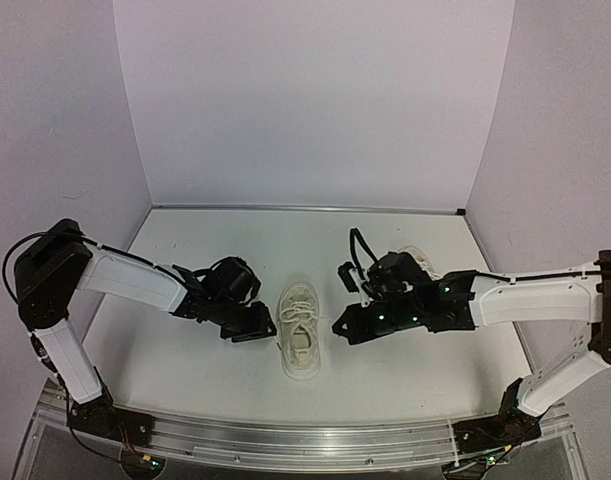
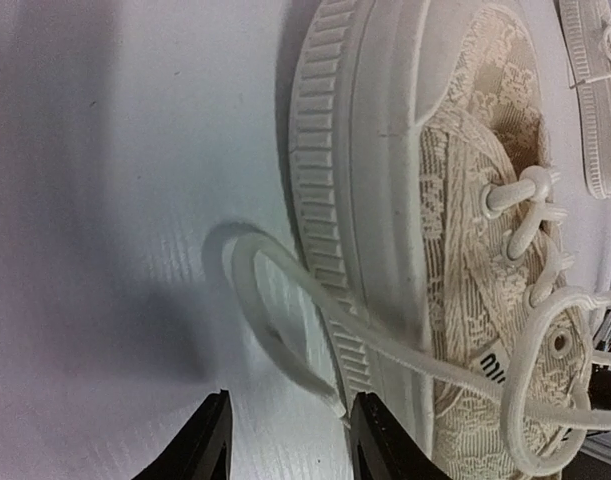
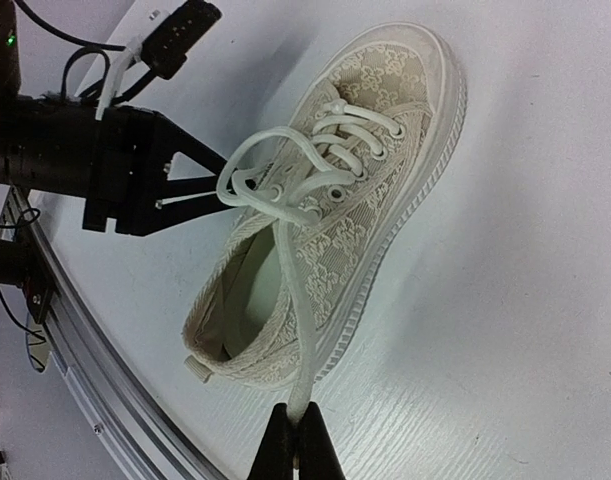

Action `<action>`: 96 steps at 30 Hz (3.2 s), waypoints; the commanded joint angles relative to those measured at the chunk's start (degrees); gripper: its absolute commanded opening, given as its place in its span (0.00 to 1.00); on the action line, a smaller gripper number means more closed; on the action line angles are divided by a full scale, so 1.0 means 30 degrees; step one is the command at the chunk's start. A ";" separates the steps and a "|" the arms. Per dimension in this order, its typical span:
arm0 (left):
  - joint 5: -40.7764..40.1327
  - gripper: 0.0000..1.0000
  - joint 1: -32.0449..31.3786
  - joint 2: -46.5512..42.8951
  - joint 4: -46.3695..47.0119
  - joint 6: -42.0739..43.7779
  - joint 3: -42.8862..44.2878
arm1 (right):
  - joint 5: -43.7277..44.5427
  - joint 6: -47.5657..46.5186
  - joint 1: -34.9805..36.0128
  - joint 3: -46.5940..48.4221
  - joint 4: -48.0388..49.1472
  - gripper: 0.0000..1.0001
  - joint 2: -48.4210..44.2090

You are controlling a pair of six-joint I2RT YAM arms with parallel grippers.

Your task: Tie the shoes

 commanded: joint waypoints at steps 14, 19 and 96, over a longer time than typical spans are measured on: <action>-0.4833 0.00 0.0689 -0.3831 -0.2826 -0.0876 0.0002 | 0.3914 0.2671 -0.0776 -0.2786 -0.0817 0.00 -0.5337; -0.6428 0.00 0.1815 -0.6762 -0.5182 -0.0620 -0.0174 | 0.6309 0.4813 -0.1404 -0.3872 -0.2395 0.00 -0.7926; -0.5306 1.00 0.3011 -0.8897 -0.8768 1.3299 0.5223 | 0.5185 -0.2695 -0.3614 0.2309 -0.4407 0.98 -0.5037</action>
